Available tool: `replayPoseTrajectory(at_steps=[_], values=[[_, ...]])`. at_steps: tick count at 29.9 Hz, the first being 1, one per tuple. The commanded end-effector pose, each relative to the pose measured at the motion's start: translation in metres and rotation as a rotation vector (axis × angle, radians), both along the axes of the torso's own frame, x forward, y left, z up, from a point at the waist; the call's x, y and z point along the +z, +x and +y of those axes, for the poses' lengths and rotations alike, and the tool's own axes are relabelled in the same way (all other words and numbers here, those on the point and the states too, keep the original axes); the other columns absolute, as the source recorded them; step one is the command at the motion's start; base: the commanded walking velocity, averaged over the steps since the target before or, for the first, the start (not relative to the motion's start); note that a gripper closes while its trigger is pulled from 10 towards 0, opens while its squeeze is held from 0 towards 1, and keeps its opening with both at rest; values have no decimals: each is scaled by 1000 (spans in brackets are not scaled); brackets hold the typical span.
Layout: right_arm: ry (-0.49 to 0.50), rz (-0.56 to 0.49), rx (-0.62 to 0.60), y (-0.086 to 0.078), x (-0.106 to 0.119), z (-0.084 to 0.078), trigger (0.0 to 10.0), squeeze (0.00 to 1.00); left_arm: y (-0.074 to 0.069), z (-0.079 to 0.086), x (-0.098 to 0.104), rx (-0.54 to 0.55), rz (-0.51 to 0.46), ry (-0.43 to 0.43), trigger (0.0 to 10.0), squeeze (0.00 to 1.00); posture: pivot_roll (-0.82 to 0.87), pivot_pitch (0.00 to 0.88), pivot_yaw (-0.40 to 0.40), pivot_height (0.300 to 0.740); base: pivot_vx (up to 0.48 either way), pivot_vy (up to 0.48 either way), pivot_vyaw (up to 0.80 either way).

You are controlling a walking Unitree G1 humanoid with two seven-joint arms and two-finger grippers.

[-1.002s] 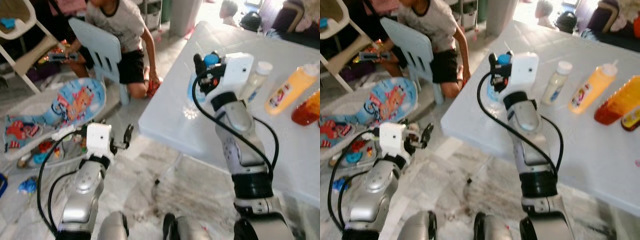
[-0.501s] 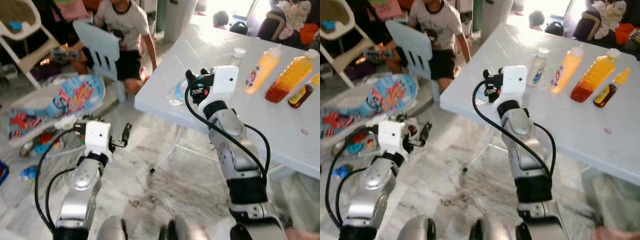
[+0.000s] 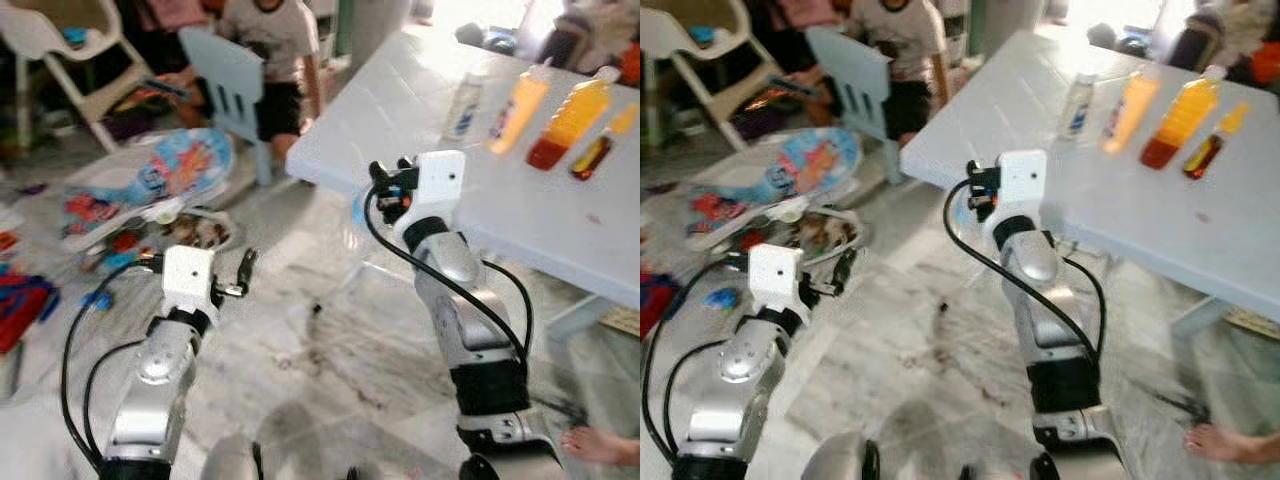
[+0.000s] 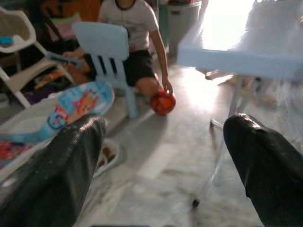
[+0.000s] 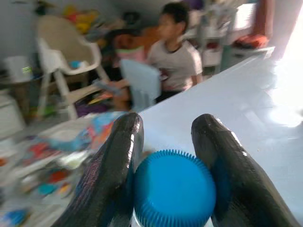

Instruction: Restocking fridge

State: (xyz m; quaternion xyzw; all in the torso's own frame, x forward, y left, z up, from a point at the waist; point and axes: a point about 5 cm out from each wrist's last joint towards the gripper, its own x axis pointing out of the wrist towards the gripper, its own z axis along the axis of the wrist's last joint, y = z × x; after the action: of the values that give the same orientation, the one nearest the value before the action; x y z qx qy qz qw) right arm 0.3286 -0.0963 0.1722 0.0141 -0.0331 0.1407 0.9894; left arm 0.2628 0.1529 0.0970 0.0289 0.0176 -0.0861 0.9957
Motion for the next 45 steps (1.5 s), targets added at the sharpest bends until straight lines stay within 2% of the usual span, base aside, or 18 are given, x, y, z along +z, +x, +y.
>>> replayPoseTrajectory(at_steps=[1, 5, 17, 24, 28, 38, 45], values=[[-3, -60, -9, 2, 12, -2, 10000, 0, 1, -4, 5, -16, -16, 11, 10000, 0, 74, 87, -41, 740, 0, 0, 0], [-6, -66, 5, 0, 9, 4, 10000, 0, 0, -3, 3, 5, -10, 2, 10000, 0, 74, 79, -42, 740, 0, 0, 0], [-37, -58, 10, -4, -2, 2, 10000, 0, -1, -5, -2, 11, 9, 0, 10000, 0, 52, 85, -41, 740, 0, 0, 0], [-46, -49, 17, -6, -7, -1, 10000, 0, 0, -5, -2, 8, 8, 1, 10000, 0, 51, 88, -44, 740, 0, 0, 800], [-46, -40, 26, -8, -10, -1, 10000, 0, -1, -1, -4, 55, 27, -5, 10000, 0, 52, 90, -48, 740, 0, 0, 800], [-40, -41, 53, -8, -9, 3, 10000, 0, 0, -1, -4, 65, 25, 4, 10000, 0, 48, 95, -52, 740, 0, 0, 800], [-36, -38, 60, -8, -9, 3, 10000, 0, 1, 5, -6, 117, 41, -4, 10000, 0, 45, 96, -52, 740, 0, 0, 800]])
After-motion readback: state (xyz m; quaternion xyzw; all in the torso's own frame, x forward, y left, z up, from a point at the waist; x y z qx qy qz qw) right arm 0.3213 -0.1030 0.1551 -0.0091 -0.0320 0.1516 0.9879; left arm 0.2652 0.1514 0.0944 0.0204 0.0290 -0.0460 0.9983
